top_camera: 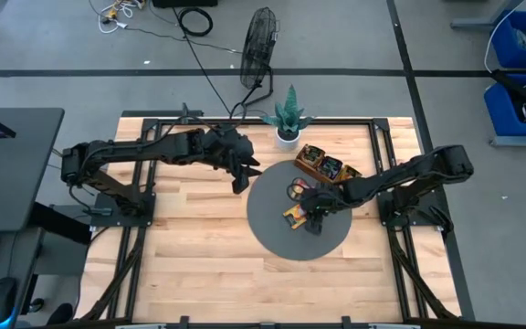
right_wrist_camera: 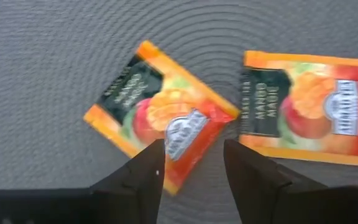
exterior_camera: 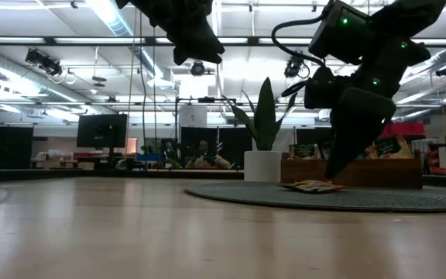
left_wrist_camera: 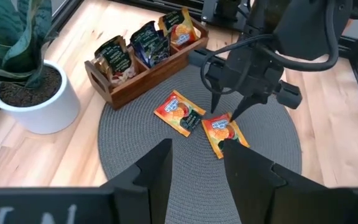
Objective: Pick & Place Tea
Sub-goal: Put the yellow tea bag into the wooden organizer
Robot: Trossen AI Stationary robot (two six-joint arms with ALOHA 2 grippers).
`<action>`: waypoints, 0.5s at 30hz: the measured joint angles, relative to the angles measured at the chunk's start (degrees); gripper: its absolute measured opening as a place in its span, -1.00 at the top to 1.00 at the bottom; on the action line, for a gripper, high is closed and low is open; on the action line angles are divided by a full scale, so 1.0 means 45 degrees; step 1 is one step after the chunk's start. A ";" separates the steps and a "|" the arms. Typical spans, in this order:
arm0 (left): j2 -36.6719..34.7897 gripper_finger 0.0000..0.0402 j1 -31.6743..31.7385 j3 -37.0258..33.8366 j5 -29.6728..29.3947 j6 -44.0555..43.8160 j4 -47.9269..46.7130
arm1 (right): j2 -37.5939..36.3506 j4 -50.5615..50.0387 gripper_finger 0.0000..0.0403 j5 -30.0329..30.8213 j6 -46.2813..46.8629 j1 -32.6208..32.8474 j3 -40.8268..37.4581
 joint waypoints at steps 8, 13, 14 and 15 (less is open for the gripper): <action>0.0000 0.26 -0.0005 0.0000 0.0000 0.0000 0.0005 | 0.0560 0.0191 0.14 0.0225 0.0046 -0.0005 0.0000; -0.0005 0.26 -0.0005 0.0000 0.0000 -0.0006 0.0008 | 0.0952 0.0515 0.14 0.0244 0.0049 -0.0005 0.0029; -0.0005 0.26 -0.0005 0.0000 0.0000 -0.0024 0.0005 | 0.1022 0.0544 0.14 0.0249 0.0049 -0.0005 0.0031; -0.0005 0.26 -0.0005 0.0000 0.0004 -0.0083 0.0006 | 0.1061 0.0555 0.15 0.0249 0.0049 -0.0005 0.0044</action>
